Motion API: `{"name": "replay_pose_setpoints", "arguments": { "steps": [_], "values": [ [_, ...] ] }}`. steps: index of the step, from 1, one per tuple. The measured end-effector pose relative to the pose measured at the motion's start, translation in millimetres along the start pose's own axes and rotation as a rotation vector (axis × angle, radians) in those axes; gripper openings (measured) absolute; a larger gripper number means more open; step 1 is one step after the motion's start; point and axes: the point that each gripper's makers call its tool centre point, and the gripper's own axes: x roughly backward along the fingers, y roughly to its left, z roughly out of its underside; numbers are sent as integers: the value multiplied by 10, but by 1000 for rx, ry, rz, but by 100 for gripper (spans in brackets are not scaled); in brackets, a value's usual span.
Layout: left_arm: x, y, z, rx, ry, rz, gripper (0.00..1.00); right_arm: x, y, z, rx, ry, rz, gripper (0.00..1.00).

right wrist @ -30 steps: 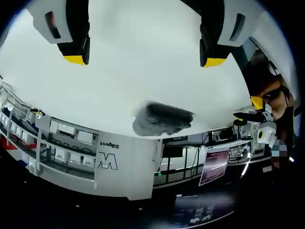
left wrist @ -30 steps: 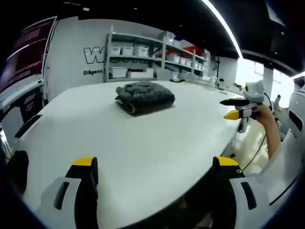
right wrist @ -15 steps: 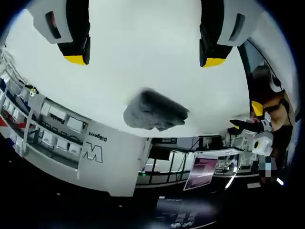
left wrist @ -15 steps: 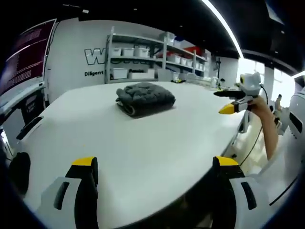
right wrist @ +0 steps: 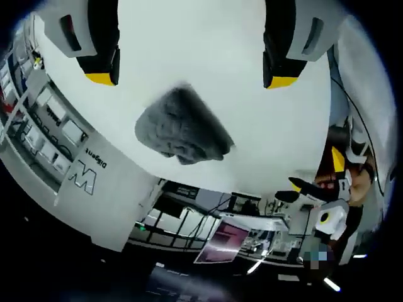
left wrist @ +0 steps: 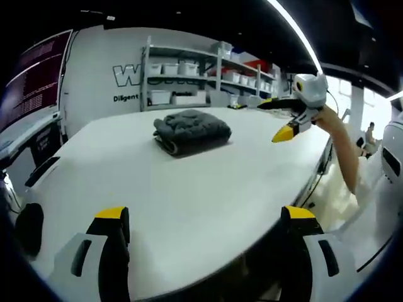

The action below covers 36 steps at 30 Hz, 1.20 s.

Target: Open the folded towel by lifting each exposed corner and separating the folded layers until the towel lies flat within the target outline without major curled edges

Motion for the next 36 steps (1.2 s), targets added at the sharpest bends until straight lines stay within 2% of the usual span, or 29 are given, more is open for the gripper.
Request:
{"name": "replay_pose_setpoints", "arguments": {
  "steps": [11,20,29,36],
  "values": [
    [4,-32,-20,-4,-6,2,98,-303,120,-450,169,0,-99,94],
    [43,-21,-18,-1,-11,-6,98,-666,95,-698,244,17,-149,92],
    [100,7,-26,4,-22,-18,98,-1123,235,-813,296,51,-198,87],
    [127,35,-52,0,-27,-25,98,-1397,384,-848,337,64,-242,76]
  ]
}}
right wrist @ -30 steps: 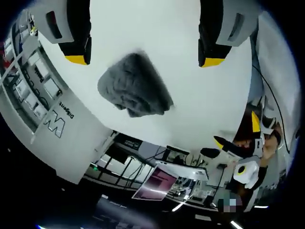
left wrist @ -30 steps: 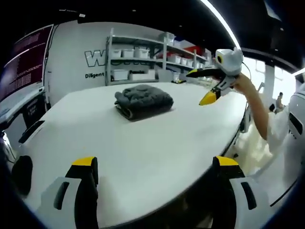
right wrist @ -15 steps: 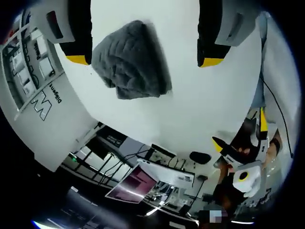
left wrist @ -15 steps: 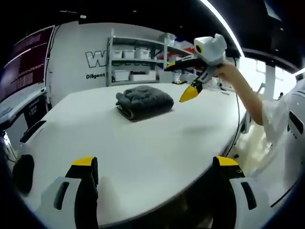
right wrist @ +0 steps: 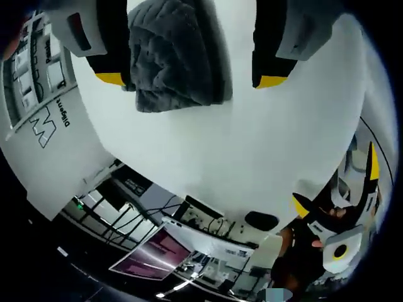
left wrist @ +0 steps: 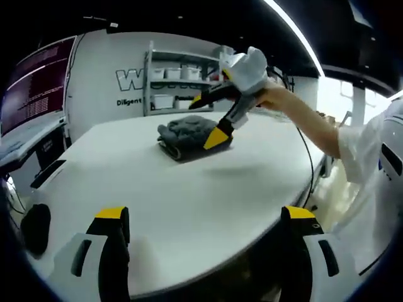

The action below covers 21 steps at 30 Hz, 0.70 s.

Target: Open the folded towel by lifting each exposed corner and separating the folded layers until the towel lies flat within the target outline without major curled edges

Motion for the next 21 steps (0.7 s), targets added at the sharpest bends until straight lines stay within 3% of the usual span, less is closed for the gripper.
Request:
{"name": "replay_pose_setpoints", "arguments": {
  "steps": [6,13,17,21],
  "values": [
    [39,-14,-16,-5,-5,-2,98,-189,-91,-38,-6,11,-3,67],
    [80,15,2,1,0,-14,98,-296,-152,-19,2,3,-11,40],
    [82,16,5,-1,1,-14,98,-306,-96,33,3,4,-19,33],
    [78,21,14,3,-2,-16,98,-273,-28,34,7,-31,-30,19]
  ]
}}
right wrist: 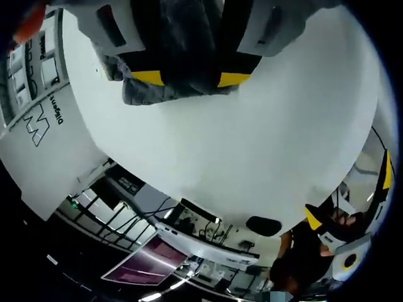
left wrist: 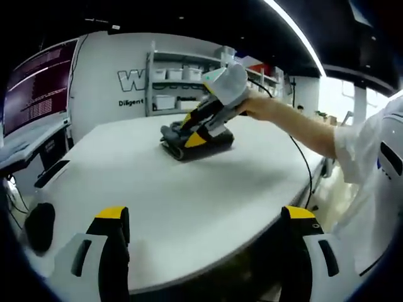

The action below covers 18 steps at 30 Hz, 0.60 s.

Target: Open the folded towel by lifting each exposed corner and separating the folded layers until the towel lies flat within the target outline without major curled edges

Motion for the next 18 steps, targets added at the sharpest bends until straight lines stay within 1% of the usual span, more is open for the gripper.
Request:
{"name": "replay_pose_setpoints", "arguments": {
  "steps": [2,3,7,11,18],
  "values": [
    [-7,1,10,5,1,1,98,9,48,-29,14,-27,-26,9],
    [-9,0,13,5,1,2,98,33,64,-26,14,-32,-20,7],
    [-16,-1,28,7,5,2,98,62,25,-31,3,-44,7,5],
    [-18,4,31,8,5,2,98,143,-5,-45,-13,-64,32,4],
    [-35,-2,18,10,-1,7,98,324,-188,-83,-35,-97,96,4]
  ]
}}
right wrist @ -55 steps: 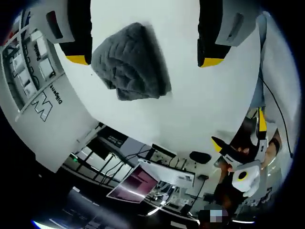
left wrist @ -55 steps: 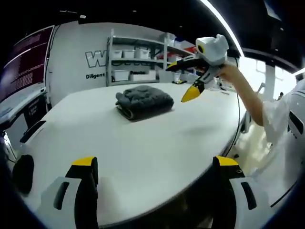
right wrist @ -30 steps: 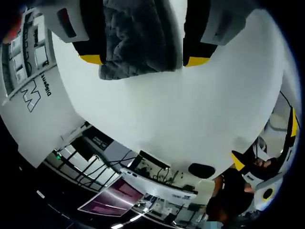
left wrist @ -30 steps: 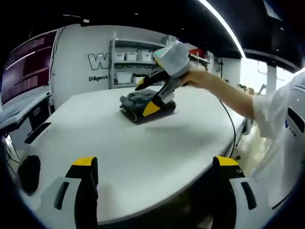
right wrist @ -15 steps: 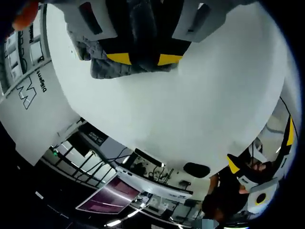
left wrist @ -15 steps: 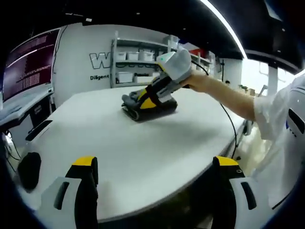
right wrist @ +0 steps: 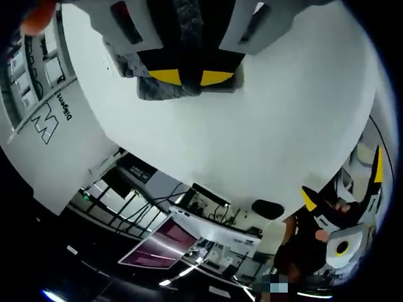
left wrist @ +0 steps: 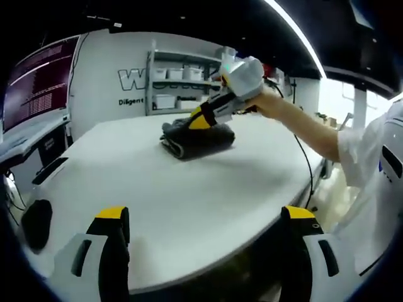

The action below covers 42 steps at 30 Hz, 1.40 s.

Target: Open the folded towel by lifting each exposed corner and separating the folded layers until the towel lies flat within the target outline without major curled edges

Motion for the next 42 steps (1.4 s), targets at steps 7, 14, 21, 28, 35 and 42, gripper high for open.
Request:
{"name": "replay_pose_setpoints", "arguments": {
  "steps": [7,14,21,28,35,42],
  "values": [
    [-12,-6,12,3,4,3,98,118,-121,3,-33,-21,36,4],
    [-21,-10,10,4,5,6,98,264,-225,7,-56,-39,79,4],
    [-31,-23,-1,3,3,8,98,382,-350,44,-78,-50,110,4],
    [-39,-34,7,2,7,10,98,519,-487,83,-104,-63,147,4],
    [-39,-34,17,2,10,10,97,683,-594,151,-134,-72,194,4],
    [-50,-46,12,3,7,13,98,822,-715,230,-161,-76,236,4]
  ]
}}
